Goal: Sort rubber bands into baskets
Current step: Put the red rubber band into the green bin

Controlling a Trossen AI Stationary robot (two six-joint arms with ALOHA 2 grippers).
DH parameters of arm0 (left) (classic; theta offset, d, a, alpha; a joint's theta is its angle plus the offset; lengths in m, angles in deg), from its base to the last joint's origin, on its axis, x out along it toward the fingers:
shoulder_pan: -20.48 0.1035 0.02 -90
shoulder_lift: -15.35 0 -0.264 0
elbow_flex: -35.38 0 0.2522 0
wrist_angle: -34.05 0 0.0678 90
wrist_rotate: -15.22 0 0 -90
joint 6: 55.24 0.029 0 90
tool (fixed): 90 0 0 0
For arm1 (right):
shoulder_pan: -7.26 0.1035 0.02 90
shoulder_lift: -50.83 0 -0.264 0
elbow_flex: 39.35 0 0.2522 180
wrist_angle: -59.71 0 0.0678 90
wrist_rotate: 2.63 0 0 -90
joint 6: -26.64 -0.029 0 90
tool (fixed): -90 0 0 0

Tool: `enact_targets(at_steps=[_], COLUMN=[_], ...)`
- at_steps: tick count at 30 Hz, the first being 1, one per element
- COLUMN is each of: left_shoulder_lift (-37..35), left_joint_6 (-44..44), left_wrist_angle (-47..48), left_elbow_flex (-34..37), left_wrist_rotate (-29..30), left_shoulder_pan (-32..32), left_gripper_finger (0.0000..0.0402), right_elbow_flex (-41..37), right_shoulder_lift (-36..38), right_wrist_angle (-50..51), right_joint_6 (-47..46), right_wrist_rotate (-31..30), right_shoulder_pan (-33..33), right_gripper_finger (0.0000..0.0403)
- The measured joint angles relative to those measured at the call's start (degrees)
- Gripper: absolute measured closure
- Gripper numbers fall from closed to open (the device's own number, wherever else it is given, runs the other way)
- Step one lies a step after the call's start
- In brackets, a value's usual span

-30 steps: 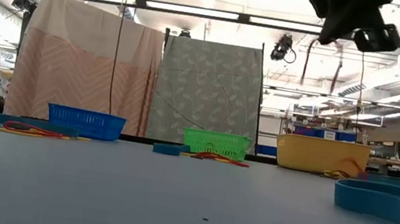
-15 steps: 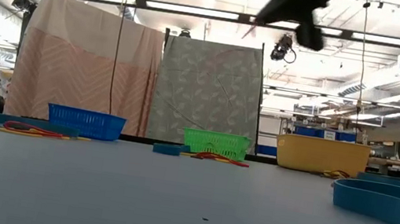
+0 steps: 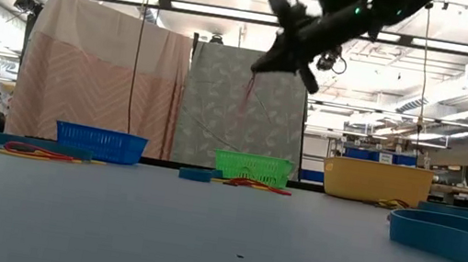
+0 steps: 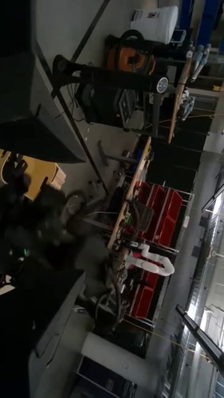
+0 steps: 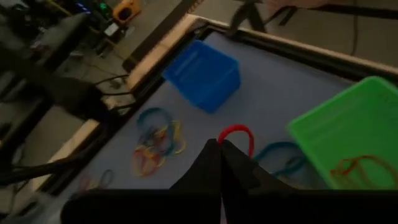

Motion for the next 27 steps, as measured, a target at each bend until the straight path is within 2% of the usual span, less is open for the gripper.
enact_targets(at_steps=[10,16,21,24,27], left_shoulder_lift=[0.00,0.00,-0.02,-0.02,-0.02], left_joint_6=[-1.50,-1.50,-1.52,-1.54,-1.54], left_wrist_angle=[0.02,0.04,0.04,0.02,-0.01], left_elbow_flex=[0.00,0.00,0.00,0.00,0.00], left_wrist_rotate=[-0.04,-0.07,-0.20,-0.22,-0.22], left_shoulder_pan=[0.00,0.01,0.01,0.01,0.00], left_gripper_finger=[0.0108,0.0108,0.0108,0.0108,0.0108], right_elbow_flex=[0.00,-0.04,-0.04,-0.04,-0.02], right_shoulder_lift=[-7.17,-10.06,-10.25,-9.80,-9.79], right_wrist_angle=[-5.21,-3.93,-0.67,0.19,1.34], right_joint_6=[1.15,1.09,0.89,-0.28,-1.06], right_wrist_rotate=[0.14,0.96,-0.70,-1.01,-0.40], right_shoulder_pan=[-7.05,-8.43,-8.73,-9.04,-9.65], right_gripper_finger=[0.0400,0.0400,0.0400,0.0391,0.0364])
